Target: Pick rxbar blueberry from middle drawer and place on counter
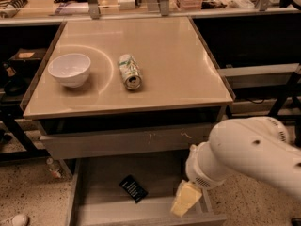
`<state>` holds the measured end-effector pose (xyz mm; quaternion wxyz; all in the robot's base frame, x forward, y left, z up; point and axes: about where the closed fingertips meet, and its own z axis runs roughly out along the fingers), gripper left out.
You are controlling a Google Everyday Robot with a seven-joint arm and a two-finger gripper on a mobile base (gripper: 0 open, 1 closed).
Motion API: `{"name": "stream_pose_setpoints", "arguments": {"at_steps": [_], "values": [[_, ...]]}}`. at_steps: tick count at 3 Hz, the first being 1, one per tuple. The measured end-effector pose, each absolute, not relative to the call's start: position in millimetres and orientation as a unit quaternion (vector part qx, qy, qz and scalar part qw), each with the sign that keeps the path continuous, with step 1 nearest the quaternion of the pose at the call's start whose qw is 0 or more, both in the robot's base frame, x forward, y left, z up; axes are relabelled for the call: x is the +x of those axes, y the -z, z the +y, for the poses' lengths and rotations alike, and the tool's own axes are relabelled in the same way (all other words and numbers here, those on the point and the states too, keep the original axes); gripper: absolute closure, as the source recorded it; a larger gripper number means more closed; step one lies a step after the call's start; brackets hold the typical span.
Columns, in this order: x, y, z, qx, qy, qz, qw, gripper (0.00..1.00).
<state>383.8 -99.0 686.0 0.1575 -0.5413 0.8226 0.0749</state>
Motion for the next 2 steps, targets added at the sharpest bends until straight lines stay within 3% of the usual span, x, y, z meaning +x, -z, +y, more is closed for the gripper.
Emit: {"name": "stream_pose_setpoints", "arguments": {"at_steps": [2], "values": [[389.5, -602.2, -51.2, -0.501, -0.116, 0.843, 0.159, 0.0]]}}
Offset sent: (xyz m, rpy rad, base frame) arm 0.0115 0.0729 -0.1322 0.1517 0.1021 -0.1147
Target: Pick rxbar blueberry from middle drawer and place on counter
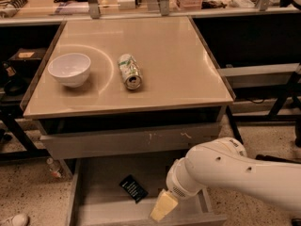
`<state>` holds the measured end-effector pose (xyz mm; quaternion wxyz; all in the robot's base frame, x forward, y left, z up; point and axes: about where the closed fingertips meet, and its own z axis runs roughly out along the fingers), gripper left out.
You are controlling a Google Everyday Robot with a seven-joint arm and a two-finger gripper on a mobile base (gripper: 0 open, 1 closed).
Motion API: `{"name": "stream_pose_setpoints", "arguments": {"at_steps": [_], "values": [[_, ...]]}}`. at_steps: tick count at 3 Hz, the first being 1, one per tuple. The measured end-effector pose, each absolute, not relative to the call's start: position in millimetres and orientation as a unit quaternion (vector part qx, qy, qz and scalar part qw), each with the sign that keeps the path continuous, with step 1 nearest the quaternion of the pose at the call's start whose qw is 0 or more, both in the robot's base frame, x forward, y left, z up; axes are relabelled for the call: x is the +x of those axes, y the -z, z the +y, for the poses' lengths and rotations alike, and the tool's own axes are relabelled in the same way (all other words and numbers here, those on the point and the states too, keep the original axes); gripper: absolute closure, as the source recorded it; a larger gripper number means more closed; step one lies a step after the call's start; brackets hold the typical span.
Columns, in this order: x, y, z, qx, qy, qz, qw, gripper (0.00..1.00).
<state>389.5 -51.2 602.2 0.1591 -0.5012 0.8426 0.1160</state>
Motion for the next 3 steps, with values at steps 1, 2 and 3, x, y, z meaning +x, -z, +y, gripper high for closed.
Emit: {"name": "stream_pose_setpoints", "arguments": {"at_steps": [1, 2, 3], "values": [[391.5, -599.2, -49.1, -0.497, -0.12, 0.844, 0.162, 0.0], [390.4, -596.4, -47.7, -0.497, -0.126, 0.843, 0.162, 0.0], [380.8, -562.7, -19.2, -0.509, -0.147, 0.834, 0.153, 0.0]]}}
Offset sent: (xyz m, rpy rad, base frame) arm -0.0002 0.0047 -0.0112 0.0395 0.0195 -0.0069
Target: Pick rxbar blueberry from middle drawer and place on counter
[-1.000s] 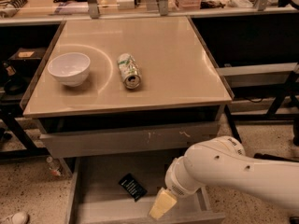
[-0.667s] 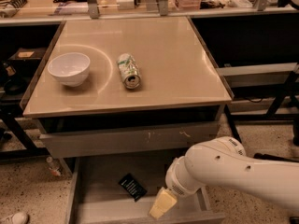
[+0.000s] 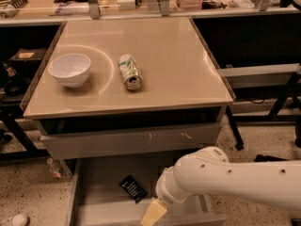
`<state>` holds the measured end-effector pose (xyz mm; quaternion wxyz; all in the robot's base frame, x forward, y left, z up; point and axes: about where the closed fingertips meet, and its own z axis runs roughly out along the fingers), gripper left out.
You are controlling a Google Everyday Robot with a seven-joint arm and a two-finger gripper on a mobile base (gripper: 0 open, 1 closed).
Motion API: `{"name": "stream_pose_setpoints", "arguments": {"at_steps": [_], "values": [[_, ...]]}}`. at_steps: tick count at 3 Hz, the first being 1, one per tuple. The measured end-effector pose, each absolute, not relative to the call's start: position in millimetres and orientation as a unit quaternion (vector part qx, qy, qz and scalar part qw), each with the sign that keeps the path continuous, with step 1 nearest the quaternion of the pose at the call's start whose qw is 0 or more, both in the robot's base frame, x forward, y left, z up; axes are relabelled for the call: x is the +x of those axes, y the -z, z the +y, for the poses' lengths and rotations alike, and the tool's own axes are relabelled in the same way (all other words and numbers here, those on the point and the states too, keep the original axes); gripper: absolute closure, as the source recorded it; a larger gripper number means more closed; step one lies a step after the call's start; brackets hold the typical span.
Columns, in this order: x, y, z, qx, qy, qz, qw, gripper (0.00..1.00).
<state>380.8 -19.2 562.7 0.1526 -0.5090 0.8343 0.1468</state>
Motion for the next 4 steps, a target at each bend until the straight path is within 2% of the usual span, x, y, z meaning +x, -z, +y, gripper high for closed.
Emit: {"name": "stream_pose_setpoints", "arguments": {"at_steps": [1, 3, 4], "values": [[390.1, -509.9, 25.8, -0.513, -0.179, 0.825, 0.157, 0.0], [393.2, -500.3, 32.7, -0.508, -0.184, 0.825, 0.165, 0.0], [413.0, -481.7, 45.3, -0.492, -0.194, 0.827, 0.191, 0.0]]}}
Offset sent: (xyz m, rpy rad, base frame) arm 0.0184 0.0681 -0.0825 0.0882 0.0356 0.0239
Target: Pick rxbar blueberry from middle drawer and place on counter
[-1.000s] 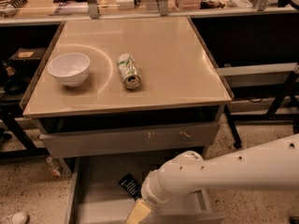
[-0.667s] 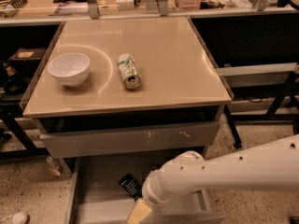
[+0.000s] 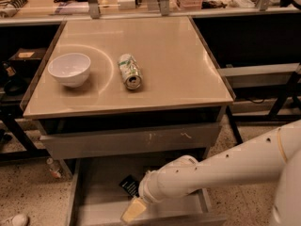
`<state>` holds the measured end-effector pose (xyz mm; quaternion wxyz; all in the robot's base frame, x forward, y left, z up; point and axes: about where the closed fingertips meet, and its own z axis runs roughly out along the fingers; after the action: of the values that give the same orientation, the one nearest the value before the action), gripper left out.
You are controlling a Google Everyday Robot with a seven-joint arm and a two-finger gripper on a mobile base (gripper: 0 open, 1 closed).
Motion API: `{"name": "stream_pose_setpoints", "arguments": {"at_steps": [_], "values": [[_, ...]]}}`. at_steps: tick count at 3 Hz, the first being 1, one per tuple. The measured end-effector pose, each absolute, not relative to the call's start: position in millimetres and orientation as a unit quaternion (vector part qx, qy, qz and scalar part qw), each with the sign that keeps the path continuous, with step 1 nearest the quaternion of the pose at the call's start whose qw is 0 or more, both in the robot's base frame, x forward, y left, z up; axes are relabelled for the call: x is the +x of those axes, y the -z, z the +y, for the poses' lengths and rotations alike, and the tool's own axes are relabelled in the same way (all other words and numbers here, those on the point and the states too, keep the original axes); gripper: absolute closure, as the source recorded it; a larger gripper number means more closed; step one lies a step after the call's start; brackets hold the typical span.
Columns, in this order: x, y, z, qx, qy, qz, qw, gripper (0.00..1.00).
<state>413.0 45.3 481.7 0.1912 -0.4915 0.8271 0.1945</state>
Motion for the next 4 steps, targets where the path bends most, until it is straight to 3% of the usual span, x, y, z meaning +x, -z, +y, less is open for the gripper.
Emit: {"name": "stream_pose_setpoints", "arguments": {"at_steps": [4], "values": [[435.4, -433.0, 55.2, -0.434, -0.222, 0.842, 0.232, 0.0]]}}
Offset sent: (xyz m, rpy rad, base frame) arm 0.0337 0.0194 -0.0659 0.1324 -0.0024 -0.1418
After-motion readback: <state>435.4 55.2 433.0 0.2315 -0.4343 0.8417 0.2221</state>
